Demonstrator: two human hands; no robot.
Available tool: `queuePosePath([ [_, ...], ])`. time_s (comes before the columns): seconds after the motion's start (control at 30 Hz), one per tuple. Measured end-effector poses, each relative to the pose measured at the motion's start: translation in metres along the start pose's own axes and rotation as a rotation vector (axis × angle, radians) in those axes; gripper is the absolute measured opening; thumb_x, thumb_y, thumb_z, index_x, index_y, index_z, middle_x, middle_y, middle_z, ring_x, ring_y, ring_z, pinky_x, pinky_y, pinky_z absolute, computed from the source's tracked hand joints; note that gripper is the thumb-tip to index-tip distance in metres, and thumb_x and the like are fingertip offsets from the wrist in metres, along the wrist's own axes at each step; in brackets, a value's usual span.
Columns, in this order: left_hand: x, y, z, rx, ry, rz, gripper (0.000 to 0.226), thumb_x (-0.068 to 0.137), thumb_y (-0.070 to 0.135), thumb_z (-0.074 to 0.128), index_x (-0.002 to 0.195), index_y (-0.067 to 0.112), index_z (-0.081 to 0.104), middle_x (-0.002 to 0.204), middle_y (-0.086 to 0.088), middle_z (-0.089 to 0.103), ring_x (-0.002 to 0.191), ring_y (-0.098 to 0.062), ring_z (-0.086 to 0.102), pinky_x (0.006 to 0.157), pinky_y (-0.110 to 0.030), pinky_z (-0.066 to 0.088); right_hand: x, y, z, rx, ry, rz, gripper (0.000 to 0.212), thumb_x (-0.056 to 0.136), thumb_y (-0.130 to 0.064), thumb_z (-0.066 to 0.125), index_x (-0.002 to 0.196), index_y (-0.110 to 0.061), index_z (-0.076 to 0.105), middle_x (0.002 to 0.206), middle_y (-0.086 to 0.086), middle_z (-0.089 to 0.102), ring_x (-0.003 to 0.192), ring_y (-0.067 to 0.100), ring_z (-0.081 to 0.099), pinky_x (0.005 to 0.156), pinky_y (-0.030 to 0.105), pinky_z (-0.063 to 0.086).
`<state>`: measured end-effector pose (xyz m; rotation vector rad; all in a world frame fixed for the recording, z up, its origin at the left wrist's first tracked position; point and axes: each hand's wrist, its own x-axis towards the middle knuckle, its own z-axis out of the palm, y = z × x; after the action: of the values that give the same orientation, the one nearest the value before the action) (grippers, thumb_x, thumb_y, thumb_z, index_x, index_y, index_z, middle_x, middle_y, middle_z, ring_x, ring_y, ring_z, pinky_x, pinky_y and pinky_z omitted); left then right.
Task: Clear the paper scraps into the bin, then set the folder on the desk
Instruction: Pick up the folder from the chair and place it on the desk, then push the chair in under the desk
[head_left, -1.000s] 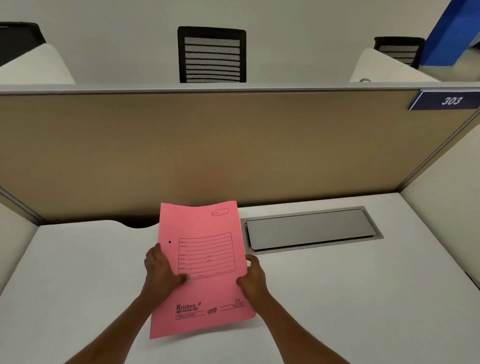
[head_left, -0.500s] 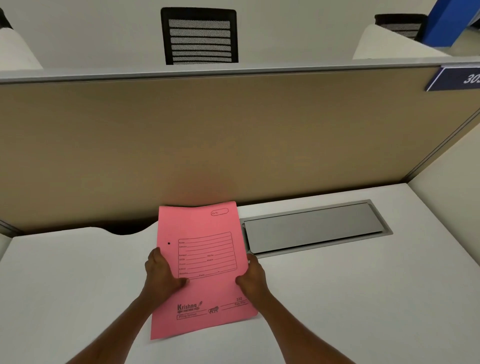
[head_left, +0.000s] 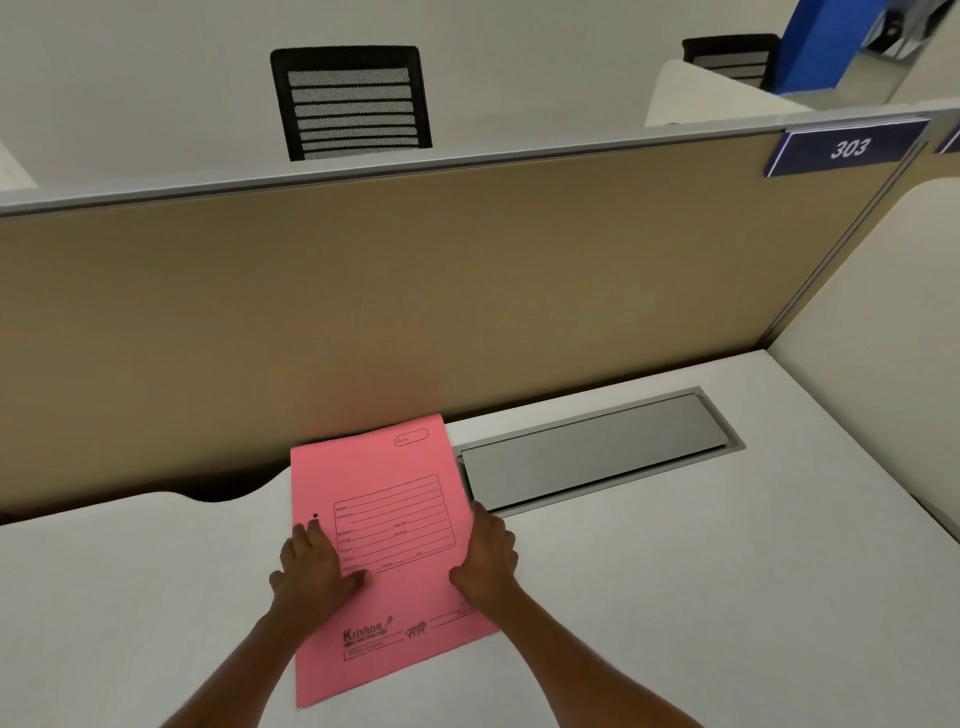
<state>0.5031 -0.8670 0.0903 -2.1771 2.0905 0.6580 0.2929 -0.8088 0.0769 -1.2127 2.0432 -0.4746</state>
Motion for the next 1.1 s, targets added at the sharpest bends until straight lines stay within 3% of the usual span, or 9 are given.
queuePosePath([
  [0.1,-0.016,0.018,0.0,0.193,0.011,0.159,0.103,0.079,0.055,0.065,0.148,0.007,0.005,0.158,-0.018,0.01,0.143,-0.038,0.015,0.109,-0.056,0.028,-0.01,0.004,-0.011,-0.068,0.024,-0.031,0.087,0.073,-0.021,0.068,0.143,-0.026,0.017,0.141,0.007,0.034,0.128,0.03,0.032,0.104,0.047,0.033],
  [0.37,-0.084,0.074,0.009,0.309,0.012,0.416,0.105,0.076,0.049,0.074,0.151,0.011,0.011,0.157,-0.017,0.019,0.142,-0.039,0.021,0.108,-0.058,0.029,-0.06,0.029,-0.049,-0.13,0.077,-0.014,0.106,0.069,-0.039,0.078,0.148,-0.026,0.009,0.152,0.012,0.022,0.138,0.035,0.02,0.108,0.048,0.026],
  [0.5,-0.124,0.09,0.014,0.335,-0.001,0.527,0.11,0.055,0.052,0.087,0.143,0.007,0.037,0.136,-0.025,0.049,0.121,-0.045,0.049,0.083,-0.061,0.05,-0.107,0.052,-0.076,-0.164,0.14,0.018,0.105,0.069,-0.039,0.078,0.147,-0.028,0.009,0.152,0.014,0.023,0.135,0.036,0.024,0.105,0.048,0.03],
  [0.6,-0.16,0.102,0.019,0.361,-0.048,0.586,0.115,0.041,0.056,0.09,0.134,0.005,0.047,0.12,-0.027,0.059,0.103,-0.046,0.06,0.066,-0.059,0.054,-0.151,0.074,-0.095,-0.172,0.207,0.042,0.104,0.069,-0.038,0.079,0.146,-0.028,0.01,0.151,0.015,0.024,0.134,0.037,0.027,0.104,0.048,0.032],
  [0.67,-0.191,0.115,0.02,0.364,-0.015,0.654,0.113,0.048,0.056,0.088,0.138,0.006,0.042,0.126,-0.028,0.056,0.11,-0.046,0.056,0.071,-0.06,0.052,-0.185,0.09,-0.107,-0.174,0.244,0.056,0.103,0.069,-0.036,0.079,0.146,-0.028,0.01,0.151,0.016,0.023,0.133,0.037,0.026,0.103,0.047,0.031],
  [0.77,-0.246,0.129,0.026,0.35,0.014,0.717,0.107,0.07,0.06,0.072,0.15,0.013,0.019,0.149,-0.024,0.032,0.135,-0.043,0.033,0.095,-0.06,0.04,-0.244,0.118,-0.126,-0.163,0.293,0.097,0.104,0.069,-0.036,0.078,0.147,-0.028,0.009,0.151,0.017,0.021,0.134,0.038,0.023,0.104,0.048,0.029],
  [0.83,-0.283,0.134,0.034,0.343,-0.019,0.763,0.105,0.076,0.062,0.064,0.152,0.016,0.007,0.155,-0.021,0.02,0.141,-0.04,0.02,0.103,-0.059,0.032,-0.287,0.138,-0.137,-0.153,0.323,0.136,0.104,0.069,-0.037,0.076,0.148,-0.028,0.009,0.151,0.017,0.02,0.134,0.038,0.022,0.103,0.048,0.029],
  [0.97,-0.359,0.144,0.053,0.368,-0.05,0.864,0.103,0.08,0.063,0.059,0.152,0.02,0.0,0.157,-0.017,0.012,0.144,-0.036,0.013,0.103,-0.057,0.03,-0.381,0.179,-0.152,-0.138,0.399,0.227,0.102,0.07,-0.035,0.075,0.148,-0.028,0.009,0.151,0.015,0.019,0.134,0.036,0.022,0.102,0.046,0.029],
  [1.1,-0.438,0.158,0.069,0.391,-0.075,0.976,0.097,0.083,0.066,0.052,0.152,0.019,0.002,0.157,-0.016,0.015,0.143,-0.034,0.017,0.102,-0.054,0.032,-0.477,0.222,-0.162,-0.195,0.508,0.33,0.092,0.078,-0.043,0.068,0.148,-0.022,0.011,0.15,0.013,0.025,0.132,0.033,0.027,0.1,0.045,0.031],
])
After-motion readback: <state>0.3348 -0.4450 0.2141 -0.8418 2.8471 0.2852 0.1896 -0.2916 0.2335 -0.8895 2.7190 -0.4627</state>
